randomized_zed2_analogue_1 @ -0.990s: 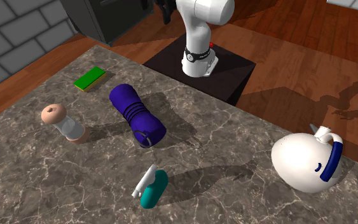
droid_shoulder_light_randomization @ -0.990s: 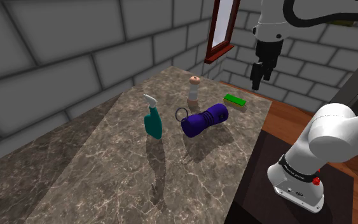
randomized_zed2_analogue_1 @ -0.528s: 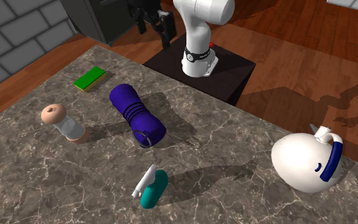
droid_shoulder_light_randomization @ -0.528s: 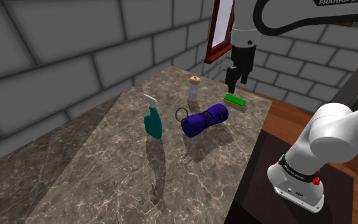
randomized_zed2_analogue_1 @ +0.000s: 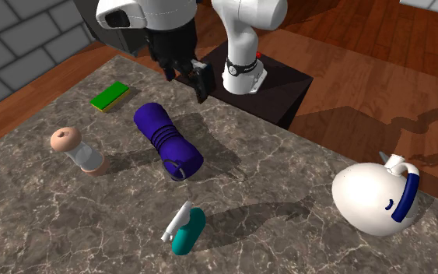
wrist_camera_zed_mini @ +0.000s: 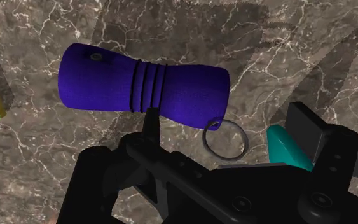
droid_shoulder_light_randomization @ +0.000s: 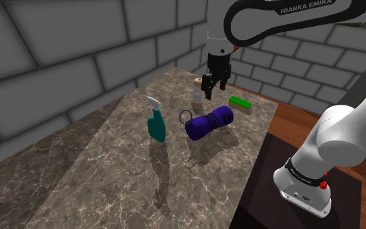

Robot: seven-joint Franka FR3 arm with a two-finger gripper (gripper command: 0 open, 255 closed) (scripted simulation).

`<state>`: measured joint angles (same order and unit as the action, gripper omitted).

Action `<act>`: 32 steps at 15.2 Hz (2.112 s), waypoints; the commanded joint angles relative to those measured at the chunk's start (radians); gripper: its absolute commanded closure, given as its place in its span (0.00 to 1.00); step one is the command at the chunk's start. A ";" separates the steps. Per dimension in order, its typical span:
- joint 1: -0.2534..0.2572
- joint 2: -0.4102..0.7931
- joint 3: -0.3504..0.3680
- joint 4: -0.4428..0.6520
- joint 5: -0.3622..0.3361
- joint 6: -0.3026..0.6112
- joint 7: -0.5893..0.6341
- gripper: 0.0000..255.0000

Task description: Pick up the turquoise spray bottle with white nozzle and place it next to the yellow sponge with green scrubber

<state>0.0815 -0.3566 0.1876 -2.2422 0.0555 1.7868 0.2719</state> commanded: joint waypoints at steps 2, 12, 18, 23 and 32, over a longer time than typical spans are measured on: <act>0.009 0.105 0.030 0.080 -0.004 0.043 0.037 0.00; 0.053 0.457 0.099 0.400 -0.080 0.120 0.159 0.00; 0.100 0.651 0.112 0.623 -0.141 0.110 0.214 0.00; 0.100 0.664 0.109 0.573 -0.146 0.172 0.218 0.00; 0.101 0.673 0.108 0.551 -0.150 0.203 0.220 0.00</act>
<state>0.1822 0.3167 0.2957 -1.6915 -0.0941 1.9896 0.4923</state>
